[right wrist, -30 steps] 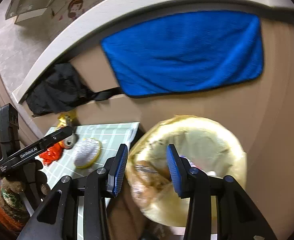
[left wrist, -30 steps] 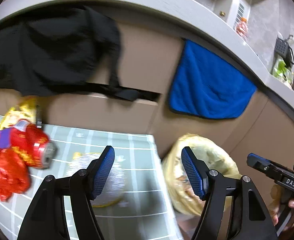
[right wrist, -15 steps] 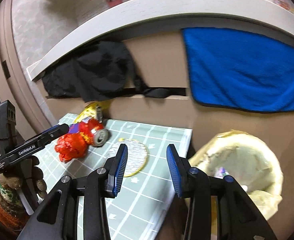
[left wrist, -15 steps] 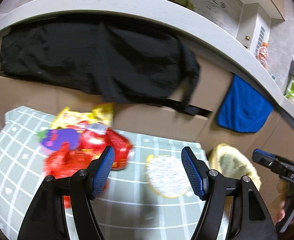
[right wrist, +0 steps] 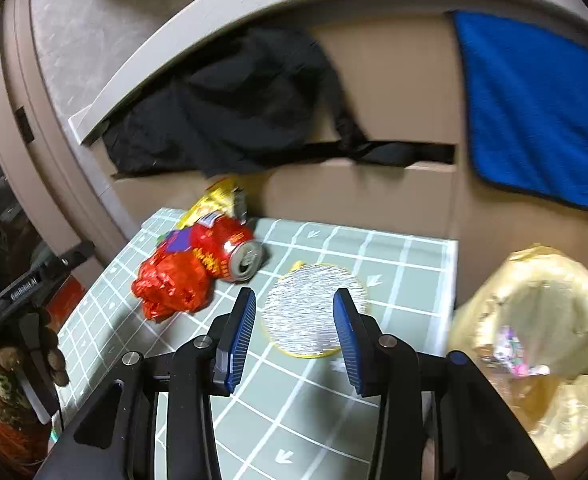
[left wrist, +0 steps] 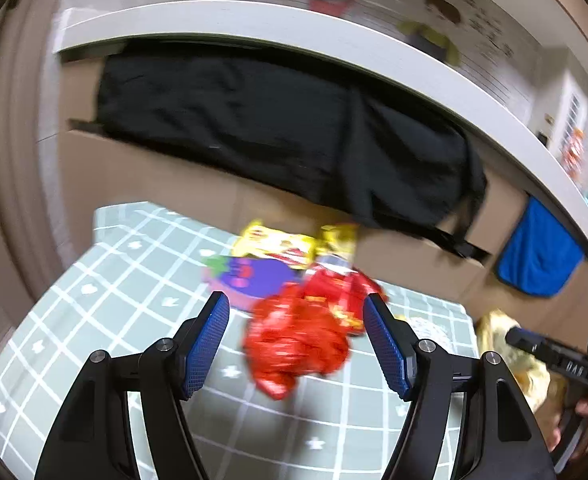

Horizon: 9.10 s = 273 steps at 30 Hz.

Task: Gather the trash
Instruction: 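Move both tools back over the table toward the remaining trash, then grasp the red plastic bag with the left gripper while the right reaches toward the wrappers, then grasp the yellow snack wrapper with the right gripper, then lift the red bag and yellow wrapper and carry both over the yellow bin, then move both tools back to the table, left gripper toward the red can, then grasp the red drink can with the left gripper while the right approaches the silver pad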

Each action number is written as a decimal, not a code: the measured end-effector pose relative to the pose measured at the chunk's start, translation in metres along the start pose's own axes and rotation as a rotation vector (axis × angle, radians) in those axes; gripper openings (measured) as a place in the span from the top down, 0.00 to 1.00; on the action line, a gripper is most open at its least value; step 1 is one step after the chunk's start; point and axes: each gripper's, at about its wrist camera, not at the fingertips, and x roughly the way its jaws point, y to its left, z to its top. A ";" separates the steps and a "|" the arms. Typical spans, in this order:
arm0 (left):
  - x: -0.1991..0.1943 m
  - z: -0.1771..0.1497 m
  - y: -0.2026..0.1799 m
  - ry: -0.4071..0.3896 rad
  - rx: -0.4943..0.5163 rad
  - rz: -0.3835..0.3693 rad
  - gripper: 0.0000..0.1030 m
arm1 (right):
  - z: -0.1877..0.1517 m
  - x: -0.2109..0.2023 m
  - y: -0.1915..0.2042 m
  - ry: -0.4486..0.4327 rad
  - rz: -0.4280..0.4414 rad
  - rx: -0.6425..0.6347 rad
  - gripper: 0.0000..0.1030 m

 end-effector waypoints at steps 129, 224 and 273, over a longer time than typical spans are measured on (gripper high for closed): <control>-0.020 0.004 -0.243 -0.085 0.268 -0.231 0.48 | 0.048 -0.135 -0.085 -0.301 -0.101 -0.131 0.84; 0.131 -0.039 -0.029 0.243 -0.171 -0.146 0.29 | -0.026 -0.007 -0.044 0.021 -0.005 -0.080 0.63; 0.160 -0.066 -0.057 0.449 -0.132 -0.312 0.28 | -0.088 0.025 -0.039 0.192 0.075 -0.006 0.80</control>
